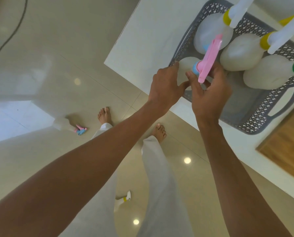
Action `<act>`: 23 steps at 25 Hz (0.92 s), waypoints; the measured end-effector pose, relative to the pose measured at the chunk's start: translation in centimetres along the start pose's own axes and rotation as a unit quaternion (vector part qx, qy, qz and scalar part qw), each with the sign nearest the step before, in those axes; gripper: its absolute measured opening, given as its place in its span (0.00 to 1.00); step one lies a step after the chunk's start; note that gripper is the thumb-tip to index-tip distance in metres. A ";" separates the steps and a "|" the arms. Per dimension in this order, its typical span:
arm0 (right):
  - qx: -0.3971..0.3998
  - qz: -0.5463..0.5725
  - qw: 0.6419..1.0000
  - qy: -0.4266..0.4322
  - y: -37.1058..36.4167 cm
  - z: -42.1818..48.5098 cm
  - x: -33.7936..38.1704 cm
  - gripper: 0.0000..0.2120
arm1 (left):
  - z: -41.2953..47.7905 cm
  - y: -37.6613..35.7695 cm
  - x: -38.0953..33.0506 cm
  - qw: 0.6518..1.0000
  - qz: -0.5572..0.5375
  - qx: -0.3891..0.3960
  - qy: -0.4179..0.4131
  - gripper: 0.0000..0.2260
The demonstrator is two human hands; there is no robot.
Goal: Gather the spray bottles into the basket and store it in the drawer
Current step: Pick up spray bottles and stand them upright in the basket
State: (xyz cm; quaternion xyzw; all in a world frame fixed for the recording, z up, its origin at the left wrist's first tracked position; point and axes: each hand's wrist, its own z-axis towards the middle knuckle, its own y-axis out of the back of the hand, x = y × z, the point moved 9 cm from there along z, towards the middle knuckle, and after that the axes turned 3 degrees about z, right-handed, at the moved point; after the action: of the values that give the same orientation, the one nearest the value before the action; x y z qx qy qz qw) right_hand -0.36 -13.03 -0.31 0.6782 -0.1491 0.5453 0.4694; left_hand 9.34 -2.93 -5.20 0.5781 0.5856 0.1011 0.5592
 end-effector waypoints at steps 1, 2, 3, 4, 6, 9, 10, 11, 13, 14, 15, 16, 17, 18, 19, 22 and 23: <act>0.000 0.004 1.000 -0.002 0.0 0.2 0.0 0.17 | 0.0 0.0 -0.1 1.000 0.002 -0.001 -0.004 0.25; 0.000 0.006 1.000 -0.005 -0.1 0.3 0.0 0.17 | 0.0 0.0 -0.1 1.000 0.001 -0.001 -0.006 0.24; 0.002 0.007 1.000 -0.007 -0.2 0.3 0.1 0.17 | 0.0 0.0 -0.2 1.000 0.000 -0.001 -0.007 0.24; 0.004 0.006 1.000 -0.009 -0.2 0.3 0.2 0.18 | -0.2 0.0 -0.2 1.000 0.000 0.002 -0.009 0.24; 0.003 -0.002 1.000 -0.014 -0.3 0.0 0.3 0.19 | -0.6 -0.1 -0.2 1.000 -0.001 0.014 -0.018 0.26; -0.005 -0.010 1.000 -0.029 -0.2 -0.4 0.3 0.21 | -1.8 -0.3 -0.2 0.998 -0.007 0.039 -0.043 0.29; -0.007 -0.017 0.999 -0.026 -0.3 -0.5 0.3 0.22 | -2.3 -0.2 -0.2 0.998 -0.015 0.040 -0.051 0.29; -0.006 -0.021 1.000 -0.023 -0.4 -0.4 0.3 0.22 | -3.0 0.2 -0.1 0.997 -0.030 0.033 -0.060 0.29; 0.003 -0.032 0.999 -0.013 -0.5 -0.6 0.6 0.24 | -4.8 1.6 0.6 0.993 -0.081 -0.010 -0.084 0.28; -0.002 -0.044 0.999 -0.003 -0.3 -0.8 0.8 0.27 | -6.0 2.6 1.4 0.989 -0.102 -0.042 -0.096 0.27; -0.014 -0.052 0.999 0.006 0.2 -1.3 0.8 0.30 | -7.3 3.6 2.6 0.986 -0.111 -0.073 -0.099 0.26; -0.035 -0.053 0.998 0.005 0.8 -1.9 0.8 0.33 | -8.7 4.4 4.3 0.985 -0.110 -0.094 -0.091 0.26; -0.056 -0.051 0.997 -0.003 1.1 -2.8 1.0 0.34 | -10.3 5.2 6.7 0.986 -0.102 -0.107 -0.074 0.26; -0.075 -0.055 0.996 -0.012 1.5 -3.9 1.3 0.34 | -11.9 5.8 9.3 0.988 -0.091 -0.109 -0.054 0.26; -0.091 -0.060 0.994 -0.019 1.6 -5.1 1.7 0.32 | -13.5 6.3 12.1 0.991 -0.078 -0.108 -0.032 0.26; -0.070 -0.045 0.996 -0.037 -1.2 -9.6 3.6 0.21 | -19.1 8.4 22.3 0.992 -0.041 -0.106 0.055 0.25; -0.022 -0.044 0.998 -0.029 -3.5 -11.2 4.6 0.18 | -21.1 9.0 25.6 0.991 -0.029 -0.103 0.085 0.25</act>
State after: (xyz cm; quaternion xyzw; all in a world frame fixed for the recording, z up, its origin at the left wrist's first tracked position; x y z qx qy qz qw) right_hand -2.93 -0.81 1.62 0.6889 -0.1446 0.5010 0.5035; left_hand 5.68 31.22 -4.64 0.4895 0.6344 0.1931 0.5662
